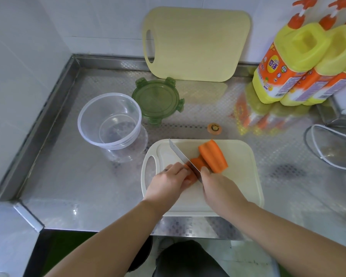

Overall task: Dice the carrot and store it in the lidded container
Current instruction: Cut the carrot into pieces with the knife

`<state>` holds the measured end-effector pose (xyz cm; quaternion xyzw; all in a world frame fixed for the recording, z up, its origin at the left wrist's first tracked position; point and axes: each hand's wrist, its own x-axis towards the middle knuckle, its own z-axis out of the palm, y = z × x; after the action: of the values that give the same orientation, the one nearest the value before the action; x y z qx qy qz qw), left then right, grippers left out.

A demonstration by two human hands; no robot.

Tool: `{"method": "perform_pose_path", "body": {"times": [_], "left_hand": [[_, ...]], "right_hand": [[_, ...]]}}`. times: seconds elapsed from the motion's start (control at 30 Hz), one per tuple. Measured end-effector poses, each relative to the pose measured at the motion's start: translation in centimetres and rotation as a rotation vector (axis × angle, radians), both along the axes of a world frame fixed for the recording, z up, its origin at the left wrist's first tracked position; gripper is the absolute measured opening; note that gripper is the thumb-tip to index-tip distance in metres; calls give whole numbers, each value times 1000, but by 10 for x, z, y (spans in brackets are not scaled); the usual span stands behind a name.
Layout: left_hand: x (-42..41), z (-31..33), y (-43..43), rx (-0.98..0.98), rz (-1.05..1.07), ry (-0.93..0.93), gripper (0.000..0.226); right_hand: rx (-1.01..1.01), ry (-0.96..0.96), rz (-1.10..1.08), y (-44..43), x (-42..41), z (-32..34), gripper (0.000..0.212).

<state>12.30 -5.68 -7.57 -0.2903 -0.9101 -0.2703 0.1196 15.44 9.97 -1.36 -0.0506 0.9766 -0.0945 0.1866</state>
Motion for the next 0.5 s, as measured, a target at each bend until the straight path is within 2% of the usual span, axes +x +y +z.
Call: {"method": "perform_pose_path", "body": {"times": [0.1, 0.23, 0.37, 0.5], "left_hand": [[2, 3, 1, 21, 8, -11, 26], [6, 8, 1, 19, 33, -3, 28], [10, 4, -3, 2, 53, -28, 33], [11, 3, -4, -21, 42, -92, 33]], "right_hand": [[-25, -45, -55, 1, -2, 4, 8], [-189, -84, -210, 14, -6, 7, 15], [-170, 3, -176, 14, 1, 18, 11], [-59, 55, -91, 8, 10, 20, 13]]}}
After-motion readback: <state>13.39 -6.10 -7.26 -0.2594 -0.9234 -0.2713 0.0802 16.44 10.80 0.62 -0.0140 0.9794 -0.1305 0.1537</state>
